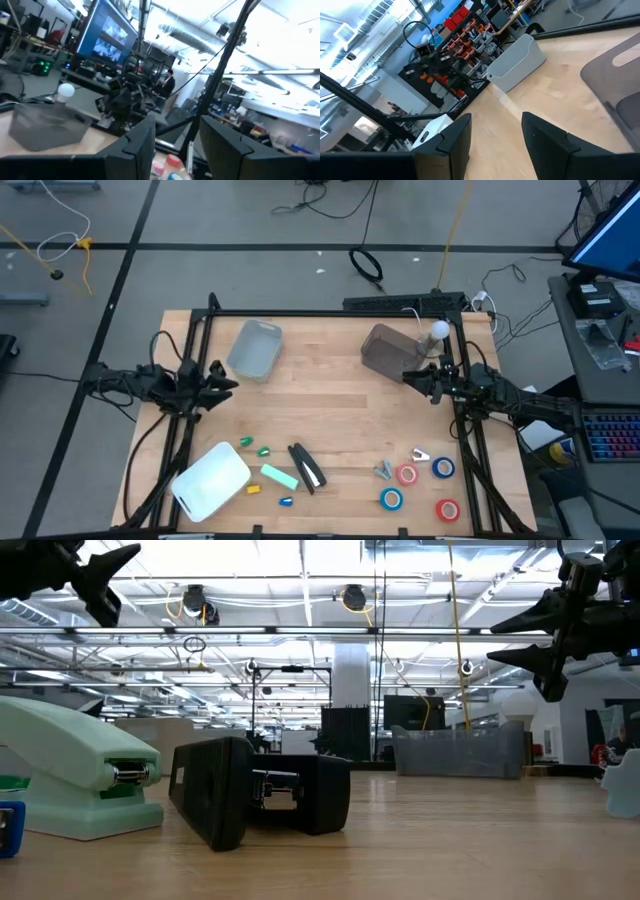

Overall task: Pick and place Stapler, Stapler remover, tape
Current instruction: Put the black stapler into the black bin

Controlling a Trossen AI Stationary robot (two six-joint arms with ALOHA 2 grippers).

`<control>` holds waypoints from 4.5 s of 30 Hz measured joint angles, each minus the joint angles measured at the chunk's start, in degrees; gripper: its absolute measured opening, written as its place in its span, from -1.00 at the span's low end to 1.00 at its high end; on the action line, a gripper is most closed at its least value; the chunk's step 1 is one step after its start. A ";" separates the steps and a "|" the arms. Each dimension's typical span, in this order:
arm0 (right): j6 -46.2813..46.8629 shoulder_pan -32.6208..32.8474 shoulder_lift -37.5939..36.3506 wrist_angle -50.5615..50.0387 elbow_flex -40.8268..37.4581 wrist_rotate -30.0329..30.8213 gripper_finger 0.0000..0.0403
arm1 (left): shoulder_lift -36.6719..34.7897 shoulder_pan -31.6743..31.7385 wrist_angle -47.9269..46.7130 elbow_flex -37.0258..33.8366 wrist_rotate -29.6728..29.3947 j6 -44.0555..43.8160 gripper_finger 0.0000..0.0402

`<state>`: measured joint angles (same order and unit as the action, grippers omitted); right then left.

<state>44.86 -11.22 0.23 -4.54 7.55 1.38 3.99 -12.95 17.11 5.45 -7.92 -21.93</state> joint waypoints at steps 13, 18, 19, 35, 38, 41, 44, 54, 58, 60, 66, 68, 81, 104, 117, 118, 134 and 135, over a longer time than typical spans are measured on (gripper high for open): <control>-0.84 0.00 0.00 0.02 0.03 0.12 -0.17 | 31.80 -1.82 -7.12 16.05 -5.66 -4.81 -0.23; -1.18 0.00 0.00 0.00 0.09 0.10 -0.17 | 48.01 -1.82 -24.54 31.81 -5.31 -3.97 -0.23; -1.18 0.00 0.00 0.01 0.09 0.10 -0.17 | 51.00 -1.82 -27.63 34.66 -5.07 -3.68 -0.23; -3.70 0.00 0.00 -0.09 0.09 0.08 -0.17 | 72.94 -1.84 -42.67 48.63 13.80 -2.21 -0.23; -3.67 0.00 0.01 -0.09 0.09 0.08 -0.17 | 72.92 -1.84 -42.60 48.63 15.52 -2.36 -0.23; -3.62 0.00 0.00 -0.09 0.09 0.08 -0.17 | 72.91 -1.84 -42.57 48.63 15.48 -2.37 -0.23; -3.62 0.00 0.00 -0.09 0.09 0.08 -0.17 | 72.91 -1.84 -42.54 48.63 15.47 -2.36 -0.23; -3.58 0.00 0.01 -0.09 0.09 0.08 -0.17 | 72.89 -1.77 -42.08 48.63 15.20 -2.23 -0.23; -3.58 0.00 0.00 -0.09 0.09 0.08 -0.17 | 72.90 -1.77 -41.65 48.63 15.17 -1.96 -0.23; -3.56 0.00 0.00 -0.09 0.09 0.08 -0.17 | 72.89 -1.77 -41.18 48.63 15.12 -1.29 -0.19; -3.56 0.00 0.00 -0.09 0.09 0.08 -0.17 | 72.89 -1.77 -40.86 48.63 12.17 -0.46 0.21; -3.56 0.00 0.00 -0.09 0.09 0.08 -0.17 | 72.89 -1.77 -40.88 48.63 10.15 -0.51 0.35; -3.56 0.00 0.00 -0.11 0.09 0.19 -0.17 | 73.57 -1.77 -42.48 48.63 9.68 16.21 0.75; -2.03 0.00 0.50 -0.48 0.00 0.33 -0.17 | 95.14 -2.48 -48.10 59.31 11.93 43.26 0.76; -2.03 0.00 0.50 -0.48 0.00 0.32 -0.17 | 101.68 -4.21 -48.92 62.25 14.82 44.12 0.76; -2.03 0.00 0.50 -0.50 0.00 0.32 -0.17 | 101.84 -4.18 -48.80 62.25 14.18 44.15 0.76; -2.03 0.00 0.50 -0.48 0.02 0.29 -0.17 | 106.11 -4.00 -45.73 62.27 12.64 44.73 0.76; -2.03 0.00 0.50 -0.48 0.02 0.29 -0.17 | 106.11 -3.96 -45.30 62.27 12.55 44.20 0.76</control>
<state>42.83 -11.22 0.73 -5.02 7.57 1.67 110.10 -16.90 -28.19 67.72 4.62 22.27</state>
